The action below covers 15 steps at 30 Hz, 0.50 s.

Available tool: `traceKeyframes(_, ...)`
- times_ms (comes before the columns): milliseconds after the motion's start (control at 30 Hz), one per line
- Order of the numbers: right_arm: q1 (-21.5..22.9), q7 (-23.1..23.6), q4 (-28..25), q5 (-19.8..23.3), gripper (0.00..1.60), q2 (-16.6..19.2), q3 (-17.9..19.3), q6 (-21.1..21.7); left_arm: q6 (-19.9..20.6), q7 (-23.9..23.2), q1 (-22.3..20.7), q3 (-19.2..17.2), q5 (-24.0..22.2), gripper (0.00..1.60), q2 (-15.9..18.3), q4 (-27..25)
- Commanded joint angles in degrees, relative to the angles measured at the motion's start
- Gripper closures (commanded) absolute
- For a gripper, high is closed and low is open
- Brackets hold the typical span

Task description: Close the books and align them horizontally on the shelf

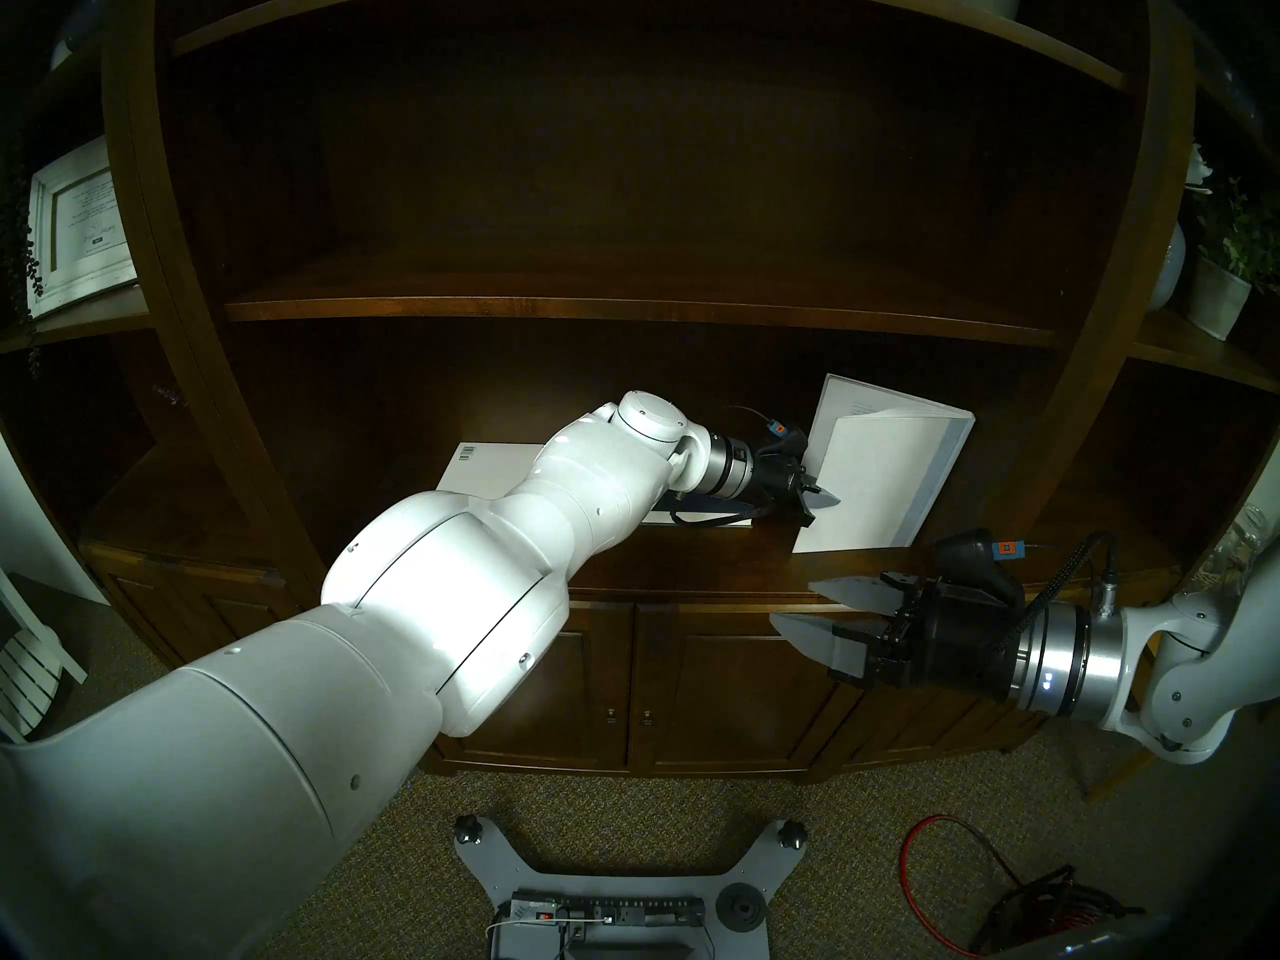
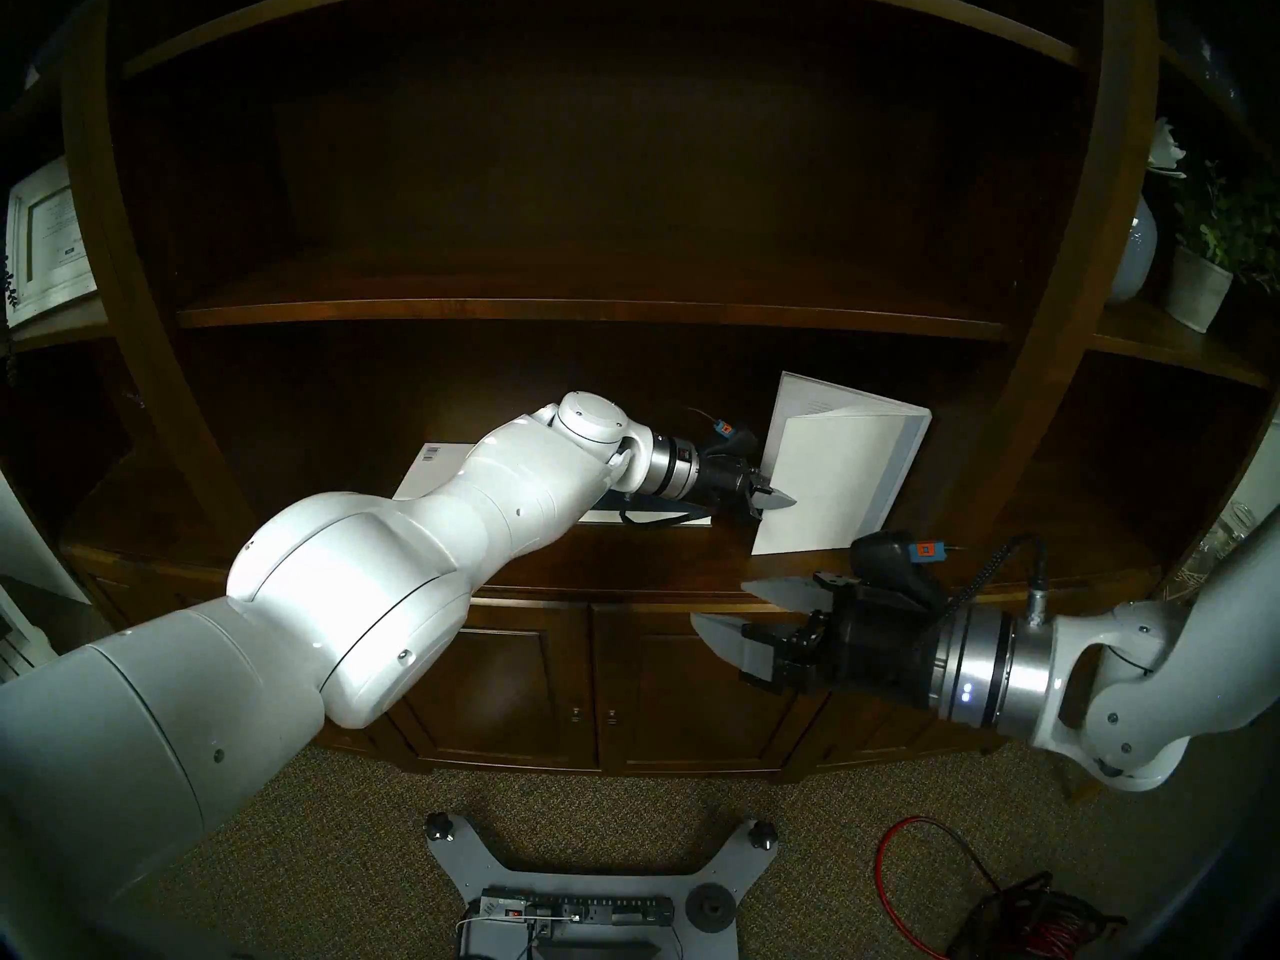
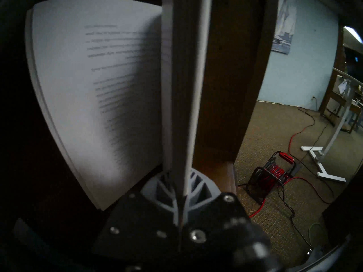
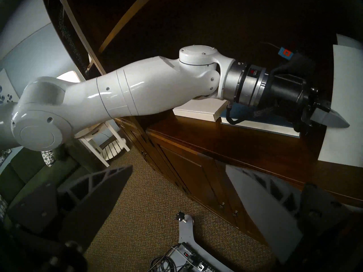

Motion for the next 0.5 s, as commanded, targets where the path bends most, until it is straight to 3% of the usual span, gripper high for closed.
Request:
traceKeyframes(0, 0.9, 0.3, -0.1, -0.1, 0.00, -0.2, 0.5, -0.5, -5.8, -6.5, -2.0, -1.4, -2.2, 1.60, 0.4, -0.9)
traceKeyframes(233, 1.0, 0.3, -0.2, -0.2, 0.00, -0.3, 0.4, -0.5, -8.6, -11.7, -2.1, -2.7, -2.7, 1.60, 0.3, 0.4)
traceKeyframes(467, 1.0, 0.3, -0.2, -0.2, 0.00, -0.3, 0.4, -0.5, -9.1, -9.5, -2.5, -3.8, -2.3, 1.60, -1.5, 2.6)
